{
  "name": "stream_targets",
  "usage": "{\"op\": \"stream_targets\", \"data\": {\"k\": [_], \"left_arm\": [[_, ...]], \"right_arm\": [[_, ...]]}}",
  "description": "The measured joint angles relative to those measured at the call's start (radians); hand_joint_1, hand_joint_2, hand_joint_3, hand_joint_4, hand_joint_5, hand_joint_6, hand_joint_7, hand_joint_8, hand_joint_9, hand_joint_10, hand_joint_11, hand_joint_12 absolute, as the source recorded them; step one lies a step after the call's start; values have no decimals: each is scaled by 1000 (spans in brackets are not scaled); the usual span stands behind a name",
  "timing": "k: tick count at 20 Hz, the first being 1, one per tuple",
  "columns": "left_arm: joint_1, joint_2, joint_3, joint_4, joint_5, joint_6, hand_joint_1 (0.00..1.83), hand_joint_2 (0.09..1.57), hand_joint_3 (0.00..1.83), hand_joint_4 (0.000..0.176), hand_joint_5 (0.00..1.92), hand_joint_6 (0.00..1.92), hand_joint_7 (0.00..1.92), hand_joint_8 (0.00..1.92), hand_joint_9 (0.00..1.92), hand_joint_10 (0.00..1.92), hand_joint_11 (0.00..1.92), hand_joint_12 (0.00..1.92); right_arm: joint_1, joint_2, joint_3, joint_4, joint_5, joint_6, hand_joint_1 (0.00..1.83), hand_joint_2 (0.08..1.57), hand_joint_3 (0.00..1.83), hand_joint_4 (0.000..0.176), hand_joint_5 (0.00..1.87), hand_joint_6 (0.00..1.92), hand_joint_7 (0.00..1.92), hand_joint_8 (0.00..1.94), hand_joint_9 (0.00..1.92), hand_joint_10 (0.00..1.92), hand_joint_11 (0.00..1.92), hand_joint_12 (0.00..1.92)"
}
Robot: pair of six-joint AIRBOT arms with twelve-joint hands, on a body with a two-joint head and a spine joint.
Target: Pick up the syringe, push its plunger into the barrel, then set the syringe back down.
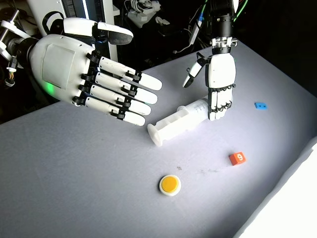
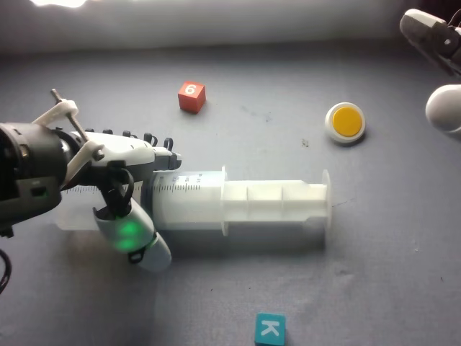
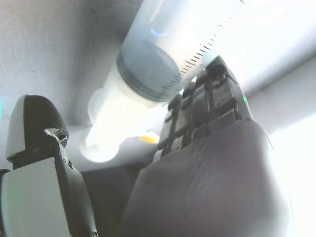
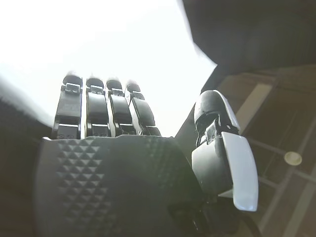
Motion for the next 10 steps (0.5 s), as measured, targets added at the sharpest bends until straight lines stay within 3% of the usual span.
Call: {"op": "stream_targets", "data": {"k": [10], "left_arm": [[59,-36,21,-21,2,-6,995,936,8,0,12,3,0,0,19,1,0,606]], "right_arm": [[3,-2,0,-24,15,13,0,1254,0,0,25,6,0,0,0,0,0,0]]}}
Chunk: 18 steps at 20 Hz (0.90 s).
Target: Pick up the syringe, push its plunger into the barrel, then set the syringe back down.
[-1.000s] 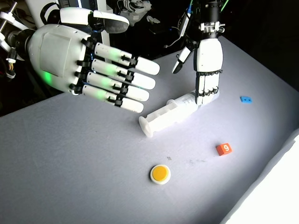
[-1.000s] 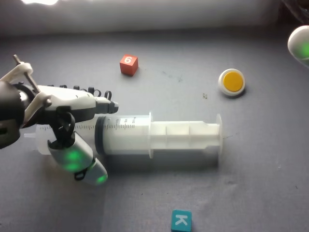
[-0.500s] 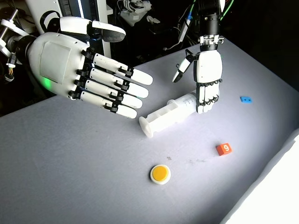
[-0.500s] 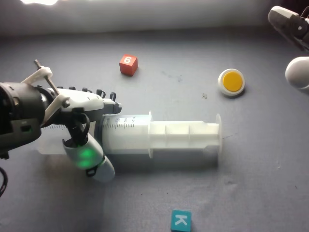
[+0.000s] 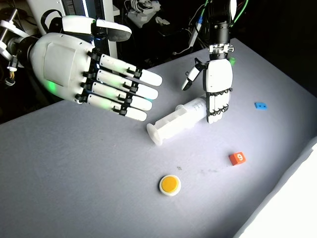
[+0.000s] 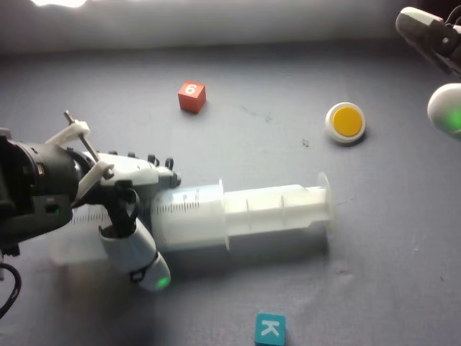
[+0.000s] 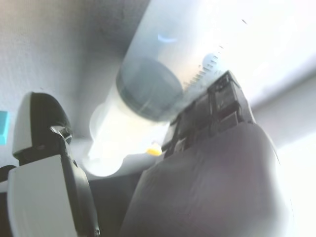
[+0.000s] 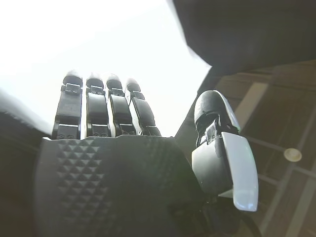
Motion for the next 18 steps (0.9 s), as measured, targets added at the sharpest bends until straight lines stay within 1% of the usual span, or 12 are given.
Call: {"op": "stream_targets", "data": {"k": [1,3,7,9,10,12,13,14,15,16,17,18], "left_arm": [[7,-1,2,3,0,3,1085,941,7,0,74,19,53,11,53,11,0,639],[7,-10,12,7,-5,3,1133,944,4,0,130,21,98,11,96,20,0,834],[10,-11,15,11,-11,3,1116,1024,18,0,192,13,234,11,212,31,0,913],[10,-11,16,20,-11,3,1170,1071,12,0,313,18,410,14,396,48,0,1194],[10,-11,19,24,-13,3,1209,1072,6,0,380,25,491,18,473,54,19,1267],[10,-11,21,33,-20,2,1305,1098,6,0,656,49,793,31,802,83,383,1159],[10,-11,21,42,-26,1,1316,1110,6,0,725,53,874,33,889,85,500,1097],[10,-11,21,42,-29,2,1181,1160,0,0,841,910,1007,31,1026,85,662,1010],[9,-11,21,44,-31,5,1351,1078,0,0,938,856,1162,411,1078,853,853,1140],[9,-11,21,43,-32,4,1308,1037,0,0,1031,776,1292,526,1220,764,997,1228],[9,-11,21,42,-34,3,1302,1019,0,0,1069,738,1351,488,1312,689,1074,1254],[8,-11,21,40,-33,4,1302,1016,0,0,1070,745,1362,489,1331,664,1092,1290]], "right_arm": [[10,-8,0,14,8,-4,0,1250,0,0,7,0,0,0,0,0,0,0],[12,-12,0,17,31,-19,0,1253,0,0,14,6,1,0,0,0,0,0],[38,-17,10,42,33,-35,0,1250,0,0,42,15,21,8,0,0,0,0],[43,-31,16,73,41,-48,0,1255,0,0,54,17,28,9,0,0,0,0],[44,-38,16,81,40,-62,0,1255,0,0,52,14,24,6,0,0,0,0],[56,-55,16,90,37,-89,0,1255,0,0,50,12,21,7,0,0,0,0],[63,-66,16,98,39,-113,0,1257,1,0,46,10,20,6,0,0,0,0],[70,-74,16,109,37,-115,0,1262,3,0,62,15,36,12,4,2,0,0],[75,-79,16,116,38,-123,0,1261,3,0,57,12,35,11,5,2,0,0],[76,-81,16,120,39,-124,0,1258,1,0,48,7,32,8,2,1,0,0],[79,-87,16,125,40,-126,0,1257,0,0,48,7,29,6,0,0,0,0],[79,-93,16,132,42,-135,0,1249,0,0,55,8,35,8,5,2,7,3]]}}
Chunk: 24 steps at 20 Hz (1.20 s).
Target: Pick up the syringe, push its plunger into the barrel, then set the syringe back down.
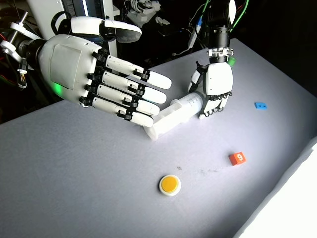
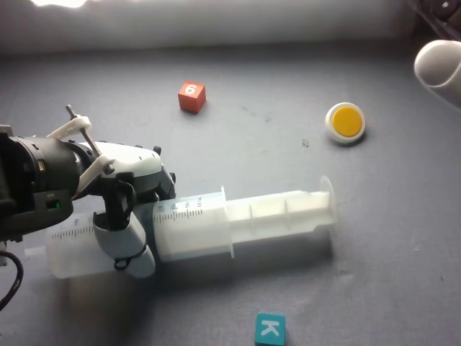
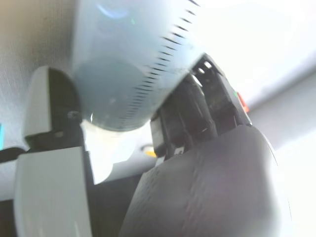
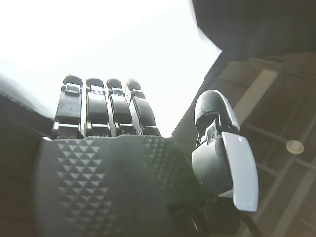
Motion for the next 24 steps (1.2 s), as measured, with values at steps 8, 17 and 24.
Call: {"op": "stream_targets", "data": {"k": [8,17,24], "left_arm": [[-62,44,-25,-80,16,2,1378,1094,1,0,902,1219,1080,615,1005,1115,849,1407],[-135,175,-21,-56,-180,8,1377,1103,1,0,911,1117,1073,774,913,1219,726,1450],[-181,230,-13,-71,-341,8,1477,1187,1,0,702,1343,861,1148,817,1231,542,1672]], "right_arm": [[-1,-29,0,16,0,-42,0,1264,4,0,68,8,48,7,11,4,2,1],[34,-69,0,138,20,-4,0,1261,1,0,55,0,36,0,0,0,0,0],[63,-130,0,247,43,58,0,1241,0,0,0,0,0,0,0,0,0,0]]}}
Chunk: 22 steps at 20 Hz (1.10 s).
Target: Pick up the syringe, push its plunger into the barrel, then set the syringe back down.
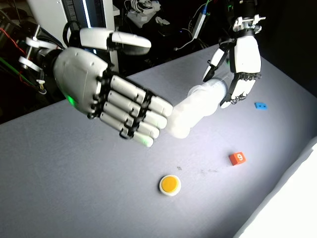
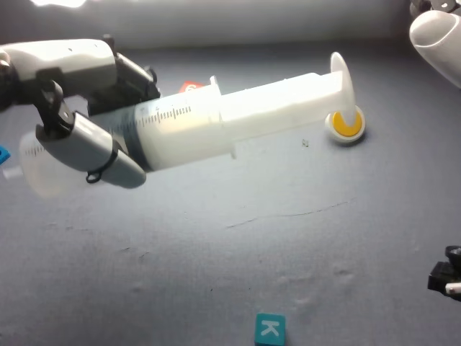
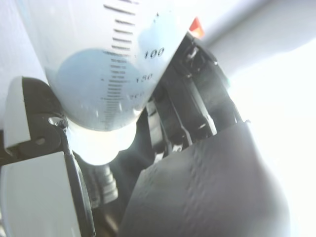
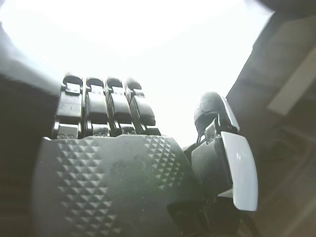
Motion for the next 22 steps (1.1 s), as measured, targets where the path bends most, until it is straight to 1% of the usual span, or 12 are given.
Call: {"op": "stream_targets", "data": {"k": [1,2,3,4,7,13,14,15,18,20,21,22], "left_arm": [[-6,8,0,1,-20,1,1488,1142,0,0,833,1186,976,995,906,1120,632,1614],[-10,13,0,2,-35,0,1488,1128,0,0,862,1162,998,953,917,1100,643,1618],[-19,19,0,6,-47,2,1477,1176,4,0,738,1338,888,1096,819,1197,559,1673],[-24,26,0,7,-72,3,1474,1195,0,0,702,1390,854,1145,788,1236,531,1698],[-46,34,-5,8,-104,3,1471,1208,0,0,677,1422,823,1171,763,1279,511,1728],[-81,46,-9,0,-117,4,1472,1201,1,0,685,1432,844,1156,775,1251,515,1698],[-85,51,-12,-1,-116,4,1392,1146,0,0,802,1300,977,977,861,1206,674,1458],[-89,56,-13,-2,-120,4,1371,1126,0,0,849,1301,1030,854,881,1158,747,1303],[-96,58,-23,-3,-112,5,1366,1131,1,0,852,1335,1009,867,870,1145,749,1284],[-96,58,-23,-5,-103,6,1372,1120,0,0,865,1276,1021,910,902,1094,776,1249],[-97,58,-24,-5,-101,8,1372,1118,0,0,868,1260,1022,912,908,1096,784,1250],[-97,58,-24,-5,-99,8,1465,1121,3,0,850,1251,999,927,927,1032,703,1521]], "right_arm": [[0,-7,0,-4,1,1,0,1243,0,0,0,0,0,0,0,0,0,0],[1,-15,2,-3,1,2,0,1245,0,0,0,0,0,0,0,0,0,0],[1,-32,11,-3,1,3,0,1242,0,0,0,0,0,0,0,0,0,0],[14,-55,16,24,-3,2,0,1242,0,0,0,0,0,0,0,0,0,0],[60,-84,20,104,1,-5,0,1230,0,0,0,0,0,0,0,0,0,0],[100,-117,22,111,9,-33,0,1171,0,0,0,0,0,0,0,0,0,0],[100,-123,22,108,9,-38,0,1172,0,0,0,0,0,0,0,0,0,0],[100,-136,22,114,8,-50,0,1160,0,0,0,0,0,0,0,0,0,0],[100,-157,22,121,12,-59,0,1170,0,0,0,0,0,0,0,0,0,0],[106,-173,23,134,21,-66,0,1163,0,0,0,0,0,0,0,0,0,0],[113,-186,23,148,29,-75,0,1163,0,0,0,0,0,0,0,0,0,0],[113,-195,24,148,38,-82,0,1172,0,0,0,0,0,0,0,0,0,0]]}}
